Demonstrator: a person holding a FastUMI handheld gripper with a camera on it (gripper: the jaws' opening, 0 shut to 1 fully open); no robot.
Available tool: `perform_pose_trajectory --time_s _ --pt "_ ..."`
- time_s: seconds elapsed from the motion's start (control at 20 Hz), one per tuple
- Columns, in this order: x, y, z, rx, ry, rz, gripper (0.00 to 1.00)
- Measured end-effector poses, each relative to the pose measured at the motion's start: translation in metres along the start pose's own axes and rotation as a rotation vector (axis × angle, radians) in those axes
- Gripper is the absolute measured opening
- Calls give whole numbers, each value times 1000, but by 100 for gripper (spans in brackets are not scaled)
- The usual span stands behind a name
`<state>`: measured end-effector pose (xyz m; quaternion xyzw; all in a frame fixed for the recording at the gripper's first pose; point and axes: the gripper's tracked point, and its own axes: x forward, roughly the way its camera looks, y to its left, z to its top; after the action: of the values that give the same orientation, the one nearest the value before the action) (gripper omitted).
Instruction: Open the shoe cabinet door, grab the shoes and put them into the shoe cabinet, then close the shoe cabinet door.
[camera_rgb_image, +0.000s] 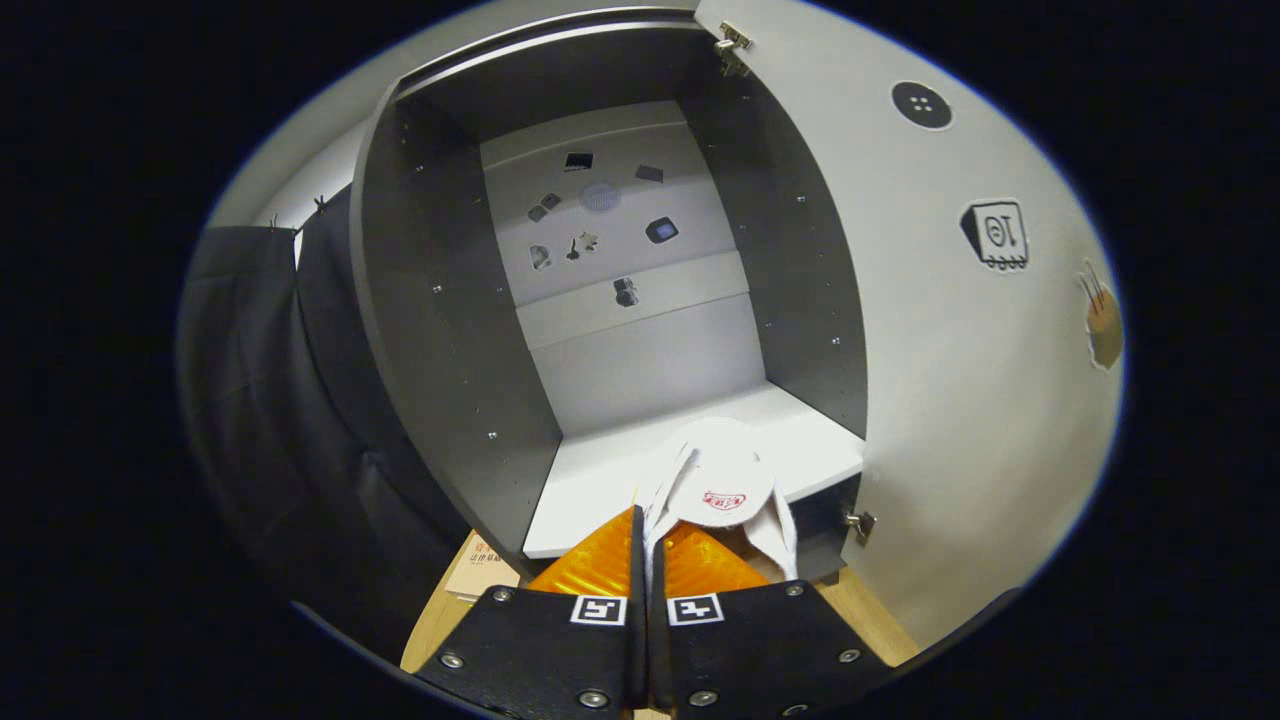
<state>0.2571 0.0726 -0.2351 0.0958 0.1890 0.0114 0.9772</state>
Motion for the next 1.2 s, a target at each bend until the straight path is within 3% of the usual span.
perform_pose_trajectory --time_s 0.45,1.2 --pt "110 0 12 -28 73 18 1" --pt "207 10 10 -61 134 34 1"
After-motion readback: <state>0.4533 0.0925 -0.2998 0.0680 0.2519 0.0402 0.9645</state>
